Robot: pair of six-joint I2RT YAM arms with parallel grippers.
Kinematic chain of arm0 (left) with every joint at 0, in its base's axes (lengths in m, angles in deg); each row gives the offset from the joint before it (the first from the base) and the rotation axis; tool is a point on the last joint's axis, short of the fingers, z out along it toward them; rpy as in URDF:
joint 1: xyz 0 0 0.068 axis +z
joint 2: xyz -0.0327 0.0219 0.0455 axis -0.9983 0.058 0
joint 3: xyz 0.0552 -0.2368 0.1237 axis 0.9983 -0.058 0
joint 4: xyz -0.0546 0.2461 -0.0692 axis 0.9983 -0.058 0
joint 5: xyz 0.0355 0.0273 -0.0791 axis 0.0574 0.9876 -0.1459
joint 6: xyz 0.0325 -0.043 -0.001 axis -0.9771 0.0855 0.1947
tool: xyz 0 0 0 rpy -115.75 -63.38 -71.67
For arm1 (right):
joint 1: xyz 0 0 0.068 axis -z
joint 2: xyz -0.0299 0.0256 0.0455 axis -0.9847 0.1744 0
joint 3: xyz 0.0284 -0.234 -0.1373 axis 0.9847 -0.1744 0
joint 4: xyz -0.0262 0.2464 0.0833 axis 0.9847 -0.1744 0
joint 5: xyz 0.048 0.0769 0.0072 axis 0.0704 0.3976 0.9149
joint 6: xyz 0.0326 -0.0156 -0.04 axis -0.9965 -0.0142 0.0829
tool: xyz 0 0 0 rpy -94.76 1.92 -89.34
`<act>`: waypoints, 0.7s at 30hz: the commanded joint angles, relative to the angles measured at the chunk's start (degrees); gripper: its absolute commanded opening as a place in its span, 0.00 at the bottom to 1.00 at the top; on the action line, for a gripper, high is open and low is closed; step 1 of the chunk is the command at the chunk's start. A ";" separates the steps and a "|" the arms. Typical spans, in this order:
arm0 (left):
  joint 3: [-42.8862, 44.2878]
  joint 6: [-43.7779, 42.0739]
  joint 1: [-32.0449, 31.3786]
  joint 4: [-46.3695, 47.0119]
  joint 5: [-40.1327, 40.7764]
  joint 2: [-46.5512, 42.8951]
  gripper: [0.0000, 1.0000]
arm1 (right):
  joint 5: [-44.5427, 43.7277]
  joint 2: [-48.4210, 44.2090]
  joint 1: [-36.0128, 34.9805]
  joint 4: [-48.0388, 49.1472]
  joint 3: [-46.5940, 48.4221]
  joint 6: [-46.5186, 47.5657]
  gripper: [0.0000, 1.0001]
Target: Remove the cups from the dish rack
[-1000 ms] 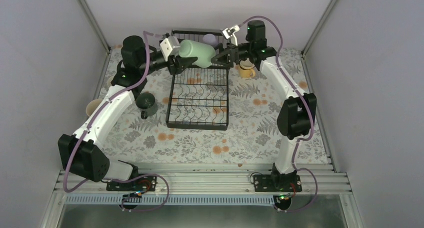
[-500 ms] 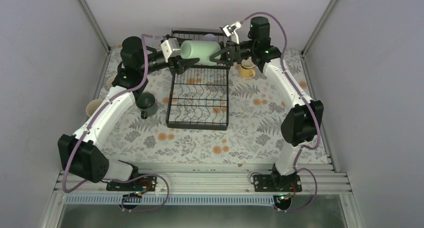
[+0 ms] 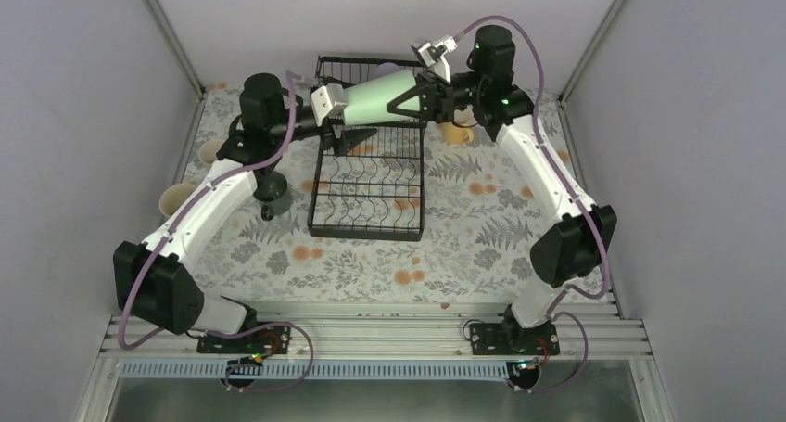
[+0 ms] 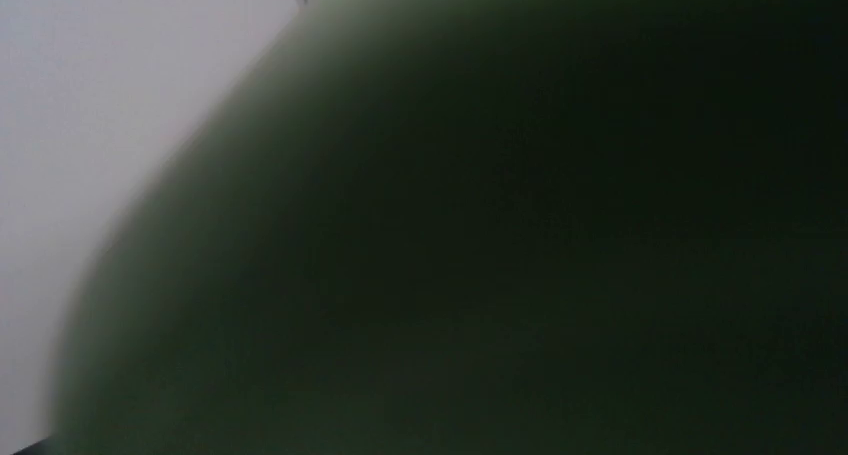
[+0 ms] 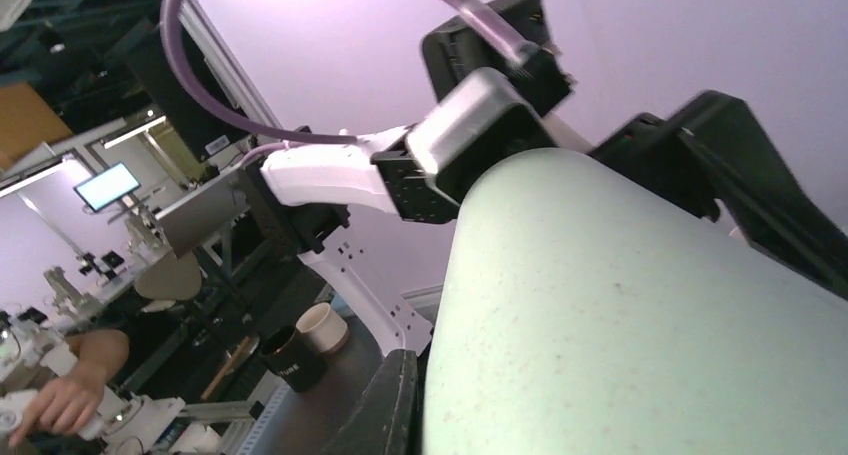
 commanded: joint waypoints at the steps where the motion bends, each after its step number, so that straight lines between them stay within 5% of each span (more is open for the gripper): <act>1: -0.28 -4.88 0.05 -3.54 3.21 -2.32 1.00 | 13.32 -5.65 1.69 9.87 -2.69 -6.56 0.03; 17: 8.12 -12.56 6.48 -14.45 26.13 -12.12 1.00 | 10.47 -10.34 35.14 28.01 -17.58 -11.34 0.03; 19: 7.57 -12.63 6.58 -13.95 26.94 -13.53 1.00 | 5.44 -9.02 36.41 16.33 -14.97 -0.69 0.03; 21: 7.16 -12.16 6.58 -13.49 28.29 -14.86 1.00 | -10.45 -5.34 35.51 -16.50 -2.44 26.47 0.03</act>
